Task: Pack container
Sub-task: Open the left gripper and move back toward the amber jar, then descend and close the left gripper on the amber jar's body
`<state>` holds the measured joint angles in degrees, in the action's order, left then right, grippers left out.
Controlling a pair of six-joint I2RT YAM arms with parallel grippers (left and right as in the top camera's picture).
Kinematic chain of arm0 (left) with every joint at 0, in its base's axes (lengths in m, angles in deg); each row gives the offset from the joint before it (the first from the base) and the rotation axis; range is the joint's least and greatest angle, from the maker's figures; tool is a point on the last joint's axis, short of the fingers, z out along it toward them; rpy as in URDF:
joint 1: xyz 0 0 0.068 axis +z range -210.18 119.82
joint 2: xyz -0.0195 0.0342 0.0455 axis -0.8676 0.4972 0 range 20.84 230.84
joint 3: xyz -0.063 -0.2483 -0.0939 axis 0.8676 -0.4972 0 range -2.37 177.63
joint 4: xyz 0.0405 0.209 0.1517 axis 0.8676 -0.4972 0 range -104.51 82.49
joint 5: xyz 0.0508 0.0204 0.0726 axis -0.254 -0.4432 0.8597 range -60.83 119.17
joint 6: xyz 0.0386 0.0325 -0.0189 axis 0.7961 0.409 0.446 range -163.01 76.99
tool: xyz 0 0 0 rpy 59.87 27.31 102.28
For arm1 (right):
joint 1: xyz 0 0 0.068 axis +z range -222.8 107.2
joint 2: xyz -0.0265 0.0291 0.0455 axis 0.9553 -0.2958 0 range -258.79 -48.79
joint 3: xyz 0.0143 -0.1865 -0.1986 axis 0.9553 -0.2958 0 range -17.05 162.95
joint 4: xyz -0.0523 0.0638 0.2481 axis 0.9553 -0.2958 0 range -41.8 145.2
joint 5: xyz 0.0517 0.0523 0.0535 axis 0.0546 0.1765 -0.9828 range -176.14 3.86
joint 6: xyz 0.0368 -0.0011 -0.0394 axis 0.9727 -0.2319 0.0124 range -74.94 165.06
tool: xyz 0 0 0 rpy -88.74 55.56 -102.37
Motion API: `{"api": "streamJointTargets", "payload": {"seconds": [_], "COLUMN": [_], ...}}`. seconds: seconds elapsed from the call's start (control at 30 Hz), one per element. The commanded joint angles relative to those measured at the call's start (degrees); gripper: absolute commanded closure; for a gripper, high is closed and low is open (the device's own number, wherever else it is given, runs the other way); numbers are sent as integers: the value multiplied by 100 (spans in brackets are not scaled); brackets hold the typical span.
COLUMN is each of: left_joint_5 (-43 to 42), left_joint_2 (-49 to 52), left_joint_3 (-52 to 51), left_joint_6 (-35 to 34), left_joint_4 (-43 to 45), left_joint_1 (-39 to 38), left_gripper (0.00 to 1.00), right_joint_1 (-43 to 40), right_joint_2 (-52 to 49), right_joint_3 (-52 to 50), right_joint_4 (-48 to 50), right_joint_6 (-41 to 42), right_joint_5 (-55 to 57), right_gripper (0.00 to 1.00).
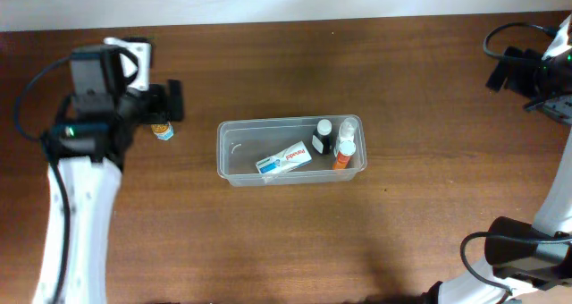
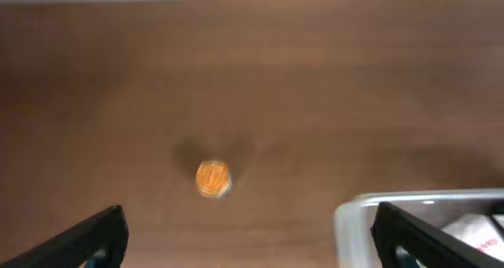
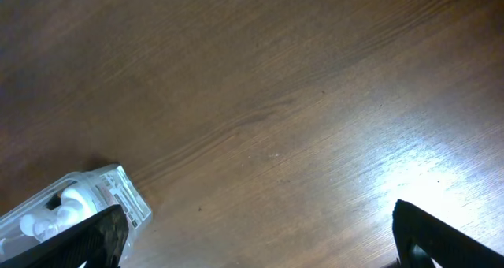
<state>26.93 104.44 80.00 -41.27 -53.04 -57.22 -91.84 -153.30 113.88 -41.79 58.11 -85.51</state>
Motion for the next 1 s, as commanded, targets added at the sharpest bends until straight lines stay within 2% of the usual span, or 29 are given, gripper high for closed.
{"api": "streamJointTargets", "payload": {"seconds": [0.0,0.17,0.37,0.53,0.77,0.97], "left_joint_5": [-422,-415,-330,210,258,264], "left_joint_2": [649,1753,2946,3788,4638,5117], "left_joint_3": [44,667,2660,4087,4232,4229], "left_joint_6": [-542,-540,-540,-540,-219,-238], "left_joint_4": [-225,-1147,-2715,-3600,-3923,-3849], "left_joint_1": [369,433,433,435,433,433], "left_gripper": [1,1,1,0,1,0], "right_joint_1": [-9,-11,-11,-11,-11,-11], "right_joint_2": [160,160,160,160,160,160], "right_joint_3": [87,87,87,87,87,87], "right_joint_4": [-31,-31,-31,-31,-31,-31], "right_joint_6": [-42,-42,-42,-42,-42,-42], "right_joint_5": [50,50,50,50,50,50], "right_gripper": [2,2,1,2,2,2]}}
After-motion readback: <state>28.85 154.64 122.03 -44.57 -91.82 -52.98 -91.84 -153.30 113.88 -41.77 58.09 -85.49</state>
